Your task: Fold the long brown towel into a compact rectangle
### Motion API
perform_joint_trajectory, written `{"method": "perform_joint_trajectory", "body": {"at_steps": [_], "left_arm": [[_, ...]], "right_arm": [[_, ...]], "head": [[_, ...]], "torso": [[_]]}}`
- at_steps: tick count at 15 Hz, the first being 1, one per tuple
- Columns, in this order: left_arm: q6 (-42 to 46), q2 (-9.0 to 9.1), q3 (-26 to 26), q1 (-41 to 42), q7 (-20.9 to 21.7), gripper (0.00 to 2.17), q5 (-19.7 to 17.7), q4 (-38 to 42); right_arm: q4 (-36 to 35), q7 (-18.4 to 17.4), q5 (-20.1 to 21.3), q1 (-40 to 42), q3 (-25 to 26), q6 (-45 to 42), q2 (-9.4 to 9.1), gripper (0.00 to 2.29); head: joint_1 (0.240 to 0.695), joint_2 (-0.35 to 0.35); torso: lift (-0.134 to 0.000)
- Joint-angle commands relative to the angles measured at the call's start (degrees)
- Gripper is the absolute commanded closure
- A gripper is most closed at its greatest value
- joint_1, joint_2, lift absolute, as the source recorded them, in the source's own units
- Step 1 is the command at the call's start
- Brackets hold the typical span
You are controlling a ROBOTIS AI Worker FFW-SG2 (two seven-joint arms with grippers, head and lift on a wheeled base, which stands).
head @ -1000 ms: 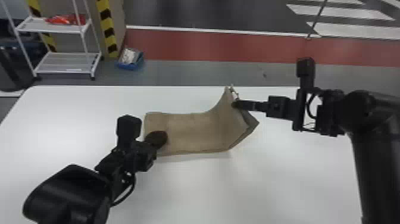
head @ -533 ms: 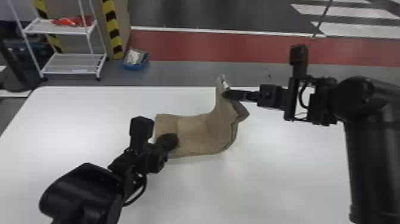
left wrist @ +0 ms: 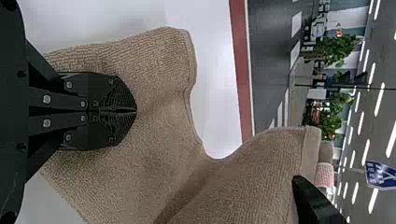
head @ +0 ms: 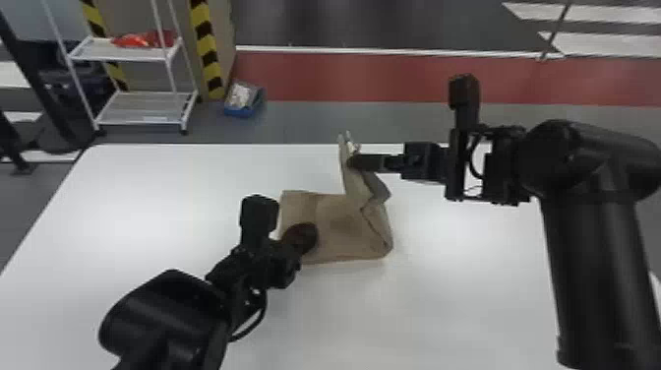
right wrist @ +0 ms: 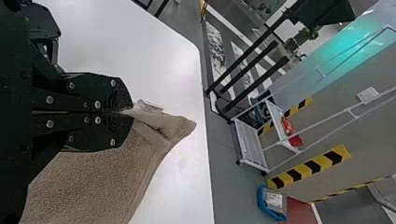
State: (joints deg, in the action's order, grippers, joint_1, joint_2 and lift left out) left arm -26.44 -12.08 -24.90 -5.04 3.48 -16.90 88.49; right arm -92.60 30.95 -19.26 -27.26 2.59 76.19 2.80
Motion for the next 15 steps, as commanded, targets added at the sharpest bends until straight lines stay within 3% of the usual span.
{"method": "perform_joint_trajectory", "body": {"at_steps": [1, 13, 14, 15], "left_arm": [[-0.1, -0.13, 0.1, 0.2, 0.0, 1.92, -0.1, 0.0], [0.1, 0.83, -1.0, 0.3, -0.4, 1.92, -0.1, 0.0], [0.1, 0.83, -1.1, 0.4, -0.7, 1.92, -0.1, 0.0], [0.3, 0.92, -1.3, 0.4, -1.0, 1.92, -0.1, 0.0]], "right_arm": [[1.5, 0.0, 0.0, -0.1, -1.1, -0.5, -0.34, 1.48], [6.1, -0.6, -0.8, 0.0, -5.0, -1.9, -1.83, 1.46], [6.2, -0.6, -1.0, 0.0, -5.0, -1.9, -1.83, 1.40], [6.2, -0.6, -1.1, 0.3, -5.1, -1.9, -1.83, 1.14]], "head": [[0.695, -0.032], [0.695, 0.005], [0.695, 0.005], [0.695, 0.005]], "torso": [[-0.128], [-0.128], [-0.128], [-0.128]]}}
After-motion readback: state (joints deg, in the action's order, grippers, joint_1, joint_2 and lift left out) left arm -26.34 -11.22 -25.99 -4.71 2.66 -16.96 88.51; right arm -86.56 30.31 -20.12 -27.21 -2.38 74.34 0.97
